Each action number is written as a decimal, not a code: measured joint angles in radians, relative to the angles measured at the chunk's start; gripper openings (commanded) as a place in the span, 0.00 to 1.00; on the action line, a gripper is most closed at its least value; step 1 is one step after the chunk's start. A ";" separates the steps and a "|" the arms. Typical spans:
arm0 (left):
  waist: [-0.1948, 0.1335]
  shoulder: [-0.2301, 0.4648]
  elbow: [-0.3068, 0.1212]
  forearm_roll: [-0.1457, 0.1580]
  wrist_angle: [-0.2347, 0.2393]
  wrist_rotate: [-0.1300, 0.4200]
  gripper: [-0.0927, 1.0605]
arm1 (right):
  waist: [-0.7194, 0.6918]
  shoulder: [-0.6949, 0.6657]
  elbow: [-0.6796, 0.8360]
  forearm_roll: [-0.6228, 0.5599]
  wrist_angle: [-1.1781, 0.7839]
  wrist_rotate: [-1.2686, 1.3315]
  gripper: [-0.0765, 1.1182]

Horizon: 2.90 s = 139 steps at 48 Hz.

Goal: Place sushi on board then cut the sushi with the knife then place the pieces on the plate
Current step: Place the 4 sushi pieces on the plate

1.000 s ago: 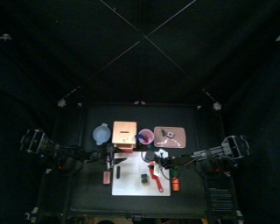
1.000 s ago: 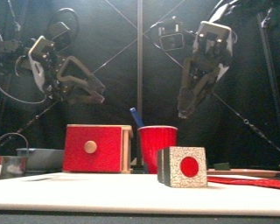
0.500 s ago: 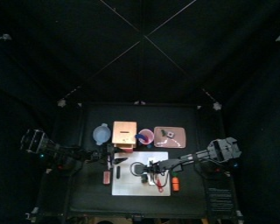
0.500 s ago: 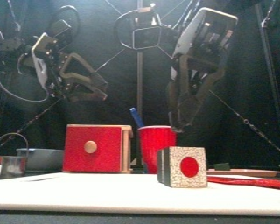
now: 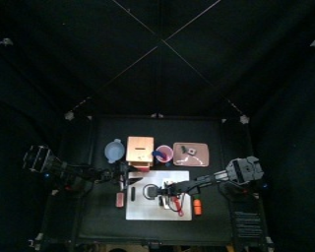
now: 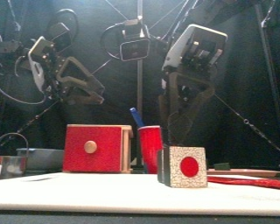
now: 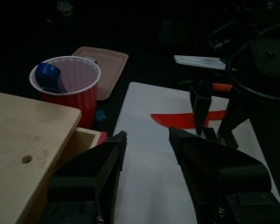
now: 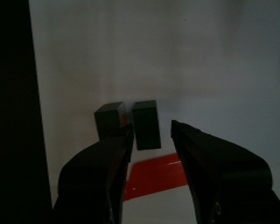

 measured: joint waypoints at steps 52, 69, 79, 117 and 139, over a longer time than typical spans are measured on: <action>-0.002 0.000 0.020 -0.031 0.000 0.000 0.79 | -0.140 -0.143 0.164 0.026 0.009 0.132 0.57; -0.003 0.000 0.032 -0.035 0.000 0.000 0.79 | -0.397 -0.351 0.407 -0.041 -0.012 0.354 0.57; -0.003 0.000 0.032 -0.038 0.000 0.000 0.79 | -0.511 -0.356 0.431 -0.098 -0.101 0.499 0.57; -0.003 0.000 0.034 -0.046 0.032 -0.002 0.79 | -0.549 -0.207 0.367 -0.296 -0.141 0.749 0.75; -0.011 0.000 0.040 -0.061 0.034 -0.003 0.79 | -0.428 -0.270 0.367 -0.276 0.014 0.753 0.75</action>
